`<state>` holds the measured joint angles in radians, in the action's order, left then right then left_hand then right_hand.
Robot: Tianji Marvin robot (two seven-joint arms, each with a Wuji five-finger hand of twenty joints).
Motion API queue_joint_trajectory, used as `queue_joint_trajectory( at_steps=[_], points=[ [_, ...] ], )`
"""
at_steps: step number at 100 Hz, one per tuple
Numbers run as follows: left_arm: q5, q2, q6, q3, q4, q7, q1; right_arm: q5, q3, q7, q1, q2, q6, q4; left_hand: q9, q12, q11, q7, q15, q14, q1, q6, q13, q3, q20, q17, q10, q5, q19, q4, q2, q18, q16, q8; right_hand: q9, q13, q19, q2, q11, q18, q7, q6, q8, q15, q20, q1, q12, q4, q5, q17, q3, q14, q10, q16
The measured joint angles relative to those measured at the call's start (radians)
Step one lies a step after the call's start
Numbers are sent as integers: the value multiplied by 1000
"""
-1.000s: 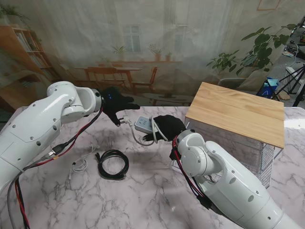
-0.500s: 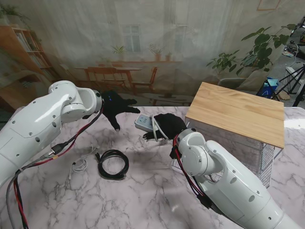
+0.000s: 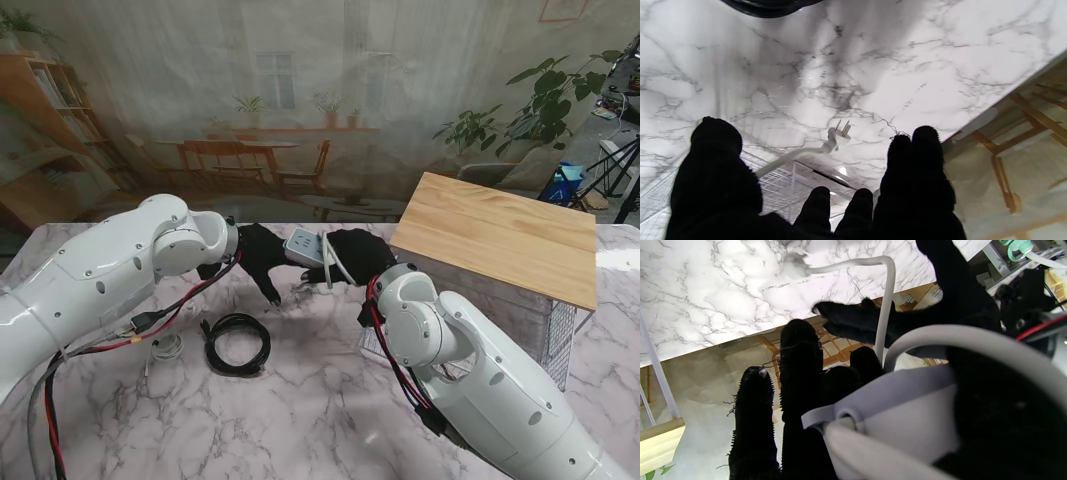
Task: Load the small electronics into the mesh drawer
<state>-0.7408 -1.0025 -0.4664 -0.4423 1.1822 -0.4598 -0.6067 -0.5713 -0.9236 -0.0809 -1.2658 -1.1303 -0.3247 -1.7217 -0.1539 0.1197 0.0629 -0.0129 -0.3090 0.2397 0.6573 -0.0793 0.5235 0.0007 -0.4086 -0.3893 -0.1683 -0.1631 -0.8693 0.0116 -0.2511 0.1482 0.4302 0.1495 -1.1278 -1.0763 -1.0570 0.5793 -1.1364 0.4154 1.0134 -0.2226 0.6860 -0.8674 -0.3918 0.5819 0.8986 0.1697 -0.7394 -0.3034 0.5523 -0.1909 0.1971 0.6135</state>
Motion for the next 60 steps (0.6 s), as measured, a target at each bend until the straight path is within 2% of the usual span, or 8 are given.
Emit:
queue_joint_trajectory(
  at_steps=[5,15,21,26,33,40,50,60],
  points=[
    [50,-10,-5,27,-23,12,10,2,-2,4,-1,0,-1,-3,0,0,0,0,0,0,0,9,0,0,0,0,0,0,0,0,0,0,0,17,0,0,0,0,0,0,0,0,0,0,0,0,0,0,0,0,0,0,0,0],
    [107,-22,-1,59,-42,16,21,4,-3,9,-1,-1,-4,-6,0,1,12,52,0,0,0,17,0,0,0,0,0,0,0,0,2,0,0,128,0,0,0,0,0,0,0,0,0,0,0,0,0,0,0,0,0,0,0,0],
    [109,-30,3,90,-50,27,32,5,-3,11,-1,-1,-6,-8,0,20,51,116,-2,0,2,72,0,0,0,4,1,-28,0,0,4,10,0,217,0,0,0,0,0,0,0,0,0,0,0,0,0,0,0,0,0,0,0,0],
    [110,-40,4,115,-62,40,41,5,-4,12,-1,-1,-7,-9,-10,34,71,178,-6,0,7,118,12,-1,0,6,7,-70,-1,0,65,15,8,281,0,0,0,0,0,0,0,0,0,0,0,0,0,0,0,0,0,0,0,0],
    [134,-53,10,132,-78,43,47,5,-4,14,-1,-2,-8,-9,-92,60,122,304,-18,0,109,166,37,0,0,-5,31,-171,-14,0,174,22,17,375,0,0,0,0,0,0,0,0,0,0,0,0,0,0,0,0,0,0,0,0],
    [154,-66,15,131,-92,51,46,5,-6,17,-1,-3,-9,-9,-185,94,161,430,-29,-1,224,197,66,2,-1,-3,52,-265,-29,0,201,34,32,462,0,0,0,0,0,0,0,0,0,0,0,0,0,0,0,0,0,0,0,0],
    [154,-78,15,121,-102,84,35,6,-10,23,-5,-4,-11,-10,-275,153,200,595,-49,-17,308,216,96,-14,-39,17,95,-401,-63,0,201,63,74,443,0,0,0,0,0,0,0,0,0,0,0,0,0,0,0,0,0,0,0,0],
    [151,-85,6,112,-108,113,22,7,-12,28,-8,-5,-13,-11,-337,198,238,700,-58,-34,349,218,100,-8,-75,27,105,-430,-78,0,201,79,100,426,0,0,0,0,0,0,0,0,0,0,1,0,0,0,0,0,0,0,0,0]
  ],
)
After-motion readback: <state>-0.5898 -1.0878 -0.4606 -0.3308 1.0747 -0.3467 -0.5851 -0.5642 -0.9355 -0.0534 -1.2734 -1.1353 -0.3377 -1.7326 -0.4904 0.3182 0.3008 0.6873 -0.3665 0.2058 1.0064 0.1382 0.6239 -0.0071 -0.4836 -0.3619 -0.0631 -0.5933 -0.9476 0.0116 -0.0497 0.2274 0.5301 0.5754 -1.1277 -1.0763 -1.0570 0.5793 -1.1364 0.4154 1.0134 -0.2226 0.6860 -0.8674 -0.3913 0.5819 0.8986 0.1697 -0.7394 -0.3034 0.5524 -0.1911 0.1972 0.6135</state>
